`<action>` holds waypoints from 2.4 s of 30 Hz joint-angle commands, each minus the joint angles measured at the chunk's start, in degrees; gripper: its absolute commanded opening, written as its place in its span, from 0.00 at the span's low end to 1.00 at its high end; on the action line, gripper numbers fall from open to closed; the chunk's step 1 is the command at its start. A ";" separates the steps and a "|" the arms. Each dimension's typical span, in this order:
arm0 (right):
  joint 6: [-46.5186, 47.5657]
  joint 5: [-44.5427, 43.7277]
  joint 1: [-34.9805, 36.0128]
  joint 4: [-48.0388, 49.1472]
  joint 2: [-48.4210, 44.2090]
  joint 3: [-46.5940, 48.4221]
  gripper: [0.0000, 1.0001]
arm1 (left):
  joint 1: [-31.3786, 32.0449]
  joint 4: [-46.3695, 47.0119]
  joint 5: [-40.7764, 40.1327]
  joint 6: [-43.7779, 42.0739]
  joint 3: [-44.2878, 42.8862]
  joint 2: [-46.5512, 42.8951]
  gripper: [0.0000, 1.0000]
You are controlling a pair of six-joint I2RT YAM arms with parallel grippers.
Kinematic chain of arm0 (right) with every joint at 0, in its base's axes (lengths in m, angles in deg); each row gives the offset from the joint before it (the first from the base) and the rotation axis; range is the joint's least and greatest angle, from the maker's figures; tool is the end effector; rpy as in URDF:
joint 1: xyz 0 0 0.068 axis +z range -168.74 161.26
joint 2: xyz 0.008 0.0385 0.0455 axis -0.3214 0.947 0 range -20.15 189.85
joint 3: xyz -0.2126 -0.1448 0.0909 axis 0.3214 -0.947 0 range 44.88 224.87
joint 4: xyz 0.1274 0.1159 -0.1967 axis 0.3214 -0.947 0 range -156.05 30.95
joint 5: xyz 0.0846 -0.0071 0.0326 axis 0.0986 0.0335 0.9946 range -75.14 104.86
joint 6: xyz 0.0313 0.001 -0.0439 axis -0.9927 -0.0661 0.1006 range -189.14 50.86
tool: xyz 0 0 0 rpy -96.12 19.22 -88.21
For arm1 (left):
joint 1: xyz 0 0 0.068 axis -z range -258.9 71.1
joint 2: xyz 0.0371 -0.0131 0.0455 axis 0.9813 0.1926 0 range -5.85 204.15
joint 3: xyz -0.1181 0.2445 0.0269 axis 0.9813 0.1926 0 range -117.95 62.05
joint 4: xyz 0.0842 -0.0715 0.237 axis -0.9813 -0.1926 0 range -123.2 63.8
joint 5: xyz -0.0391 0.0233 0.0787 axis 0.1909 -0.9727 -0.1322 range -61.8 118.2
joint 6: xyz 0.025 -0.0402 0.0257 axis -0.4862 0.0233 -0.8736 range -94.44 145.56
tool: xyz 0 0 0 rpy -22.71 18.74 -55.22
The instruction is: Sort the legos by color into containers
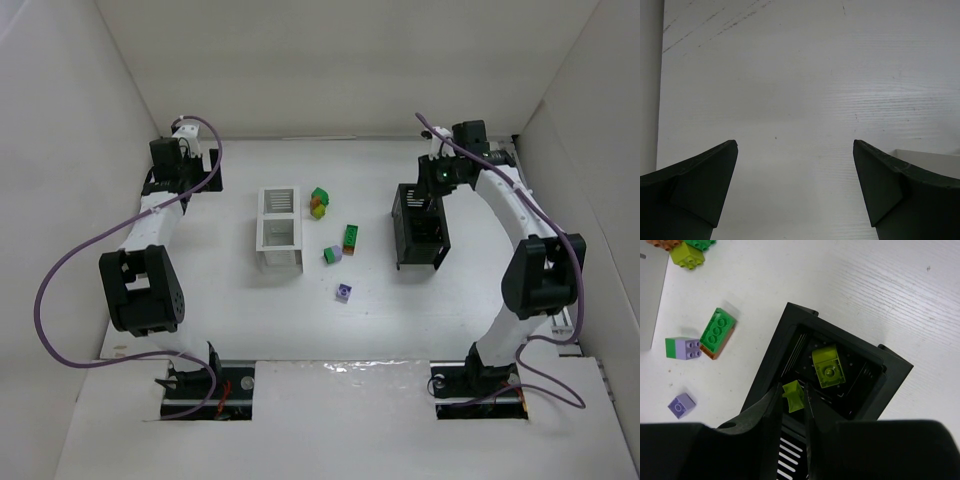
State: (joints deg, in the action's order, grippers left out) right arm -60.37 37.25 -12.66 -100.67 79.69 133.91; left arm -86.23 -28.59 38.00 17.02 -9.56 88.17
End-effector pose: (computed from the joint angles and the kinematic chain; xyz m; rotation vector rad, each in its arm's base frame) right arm 0.3785 0.0540 0.3020 -0.4785 2.3990 0.4636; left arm 0.3845 0.0434 0.2934 0.1302 1.9925 0.0069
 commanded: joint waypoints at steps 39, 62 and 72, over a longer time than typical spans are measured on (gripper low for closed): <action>35.16 8.71 14.22 0.44 -1.06 13.69 0.43 | 7.05 -11.45 26.66 -19.15 -13.60 -2.97 0.99; 20.40 8.55 4.37 5.06 -5.26 -1.05 0.46 | 37.47 -51.83 -2.60 -24.25 -66.64 33.51 0.75; 19.88 8.55 2.00 5.06 -7.81 -4.04 0.46 | 39.06 -59.04 -4.87 -27.94 -68.75 38.43 0.70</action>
State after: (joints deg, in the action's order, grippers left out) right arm -39.86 44.90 -10.14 -97.61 73.22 129.93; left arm -47.08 -83.80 35.60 -8.81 -76.97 126.46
